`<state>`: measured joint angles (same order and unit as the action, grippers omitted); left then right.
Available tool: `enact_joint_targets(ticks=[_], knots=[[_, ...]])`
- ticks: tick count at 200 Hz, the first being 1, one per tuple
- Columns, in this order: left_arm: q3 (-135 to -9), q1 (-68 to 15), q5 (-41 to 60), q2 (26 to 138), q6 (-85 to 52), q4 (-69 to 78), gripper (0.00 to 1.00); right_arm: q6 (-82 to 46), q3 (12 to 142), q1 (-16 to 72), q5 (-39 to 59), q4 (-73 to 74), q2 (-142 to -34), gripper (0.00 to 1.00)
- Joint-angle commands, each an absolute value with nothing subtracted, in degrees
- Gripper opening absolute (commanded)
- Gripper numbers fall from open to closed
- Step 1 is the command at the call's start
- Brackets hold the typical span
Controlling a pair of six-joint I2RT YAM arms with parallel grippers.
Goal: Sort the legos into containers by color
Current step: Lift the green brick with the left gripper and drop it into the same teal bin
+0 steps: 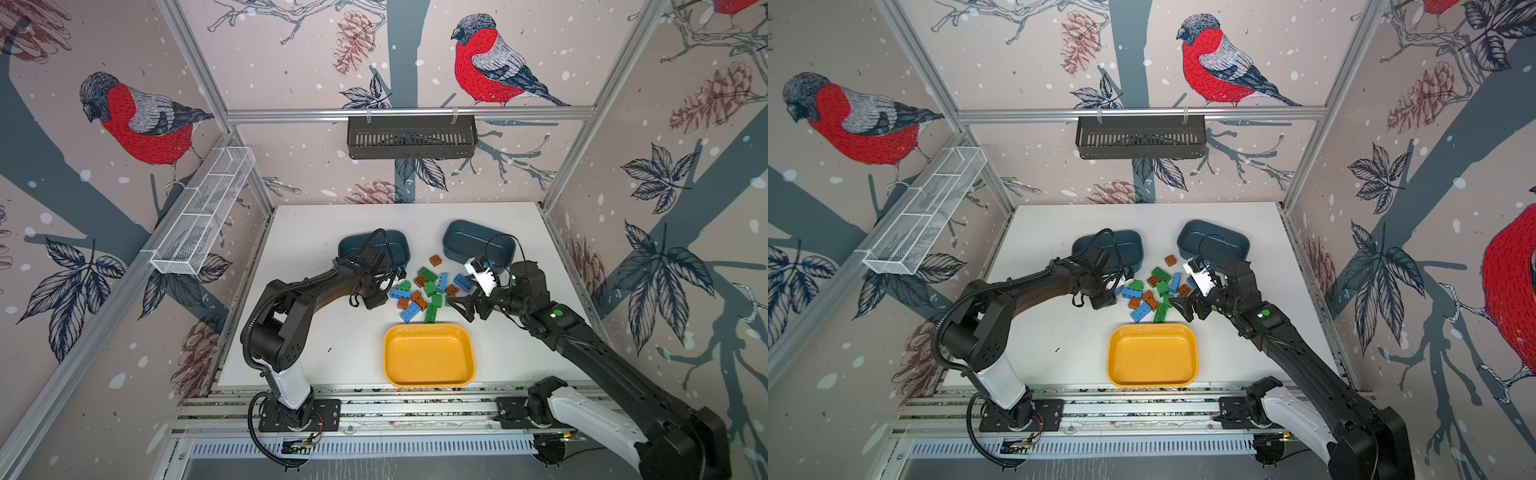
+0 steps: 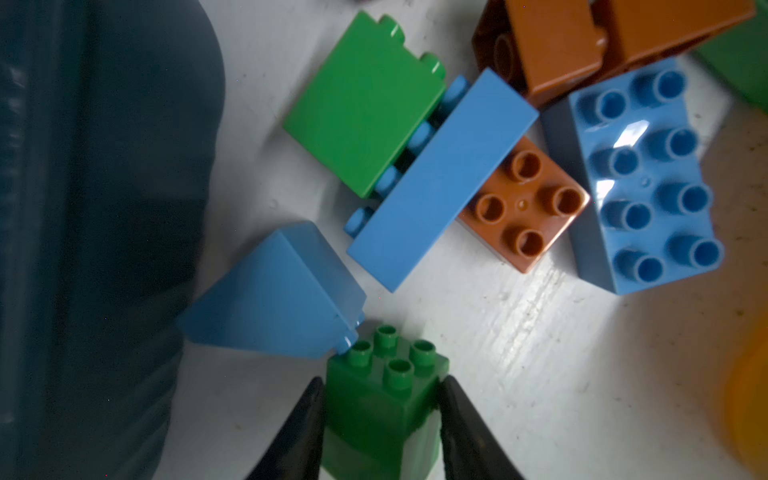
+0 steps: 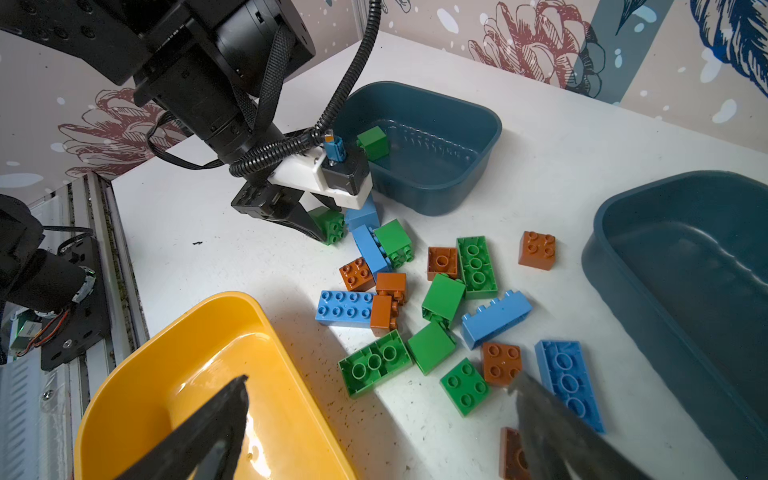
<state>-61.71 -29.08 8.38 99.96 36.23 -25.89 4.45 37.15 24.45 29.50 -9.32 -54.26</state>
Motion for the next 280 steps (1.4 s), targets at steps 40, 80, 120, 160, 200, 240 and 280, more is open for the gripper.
enact_joint_targets(ticks=[40, 80, 120, 160, 200, 240, 280], knots=[[-60.7, -29.2, 6.1, 100.6, 38.1, -27.9, 0.48, 5.2, 36.8, 24.5, 29.4, -9.2, -54.3, 0.99], [-61.8, -29.2, 6.1, 100.7, 37.2, -28.1, 0.60, 5.3, 36.8, 24.5, 29.9, -9.2, -54.6, 1.00], [-61.3, -29.2, 6.2, 101.0, 37.3, -27.9, 0.54, 5.2, 36.6, 24.5, 30.0, -8.7, -54.8, 0.99], [-62.0, -29.2, 7.1, 102.2, 37.5, -28.1, 0.45, 5.2, 36.5, 24.5, 30.4, -8.4, -55.2, 0.99], [-62.6, -29.2, 8.7, 100.8, 36.7, -29.4, 0.29, 5.2, 36.6, 24.5, 30.7, -8.4, -55.2, 0.99], [-62.3, -29.2, 10.8, 96.8, 35.8, -34.1, 0.29, 5.4, 36.7, 24.4, 30.9, -8.3, -55.4, 0.99], [-68.2, -27.6, 9.7, 91.5, 28.6, -37.9, 0.29, 5.6, 37.5, 24.3, 31.3, -8.0, -56.0, 0.99]])
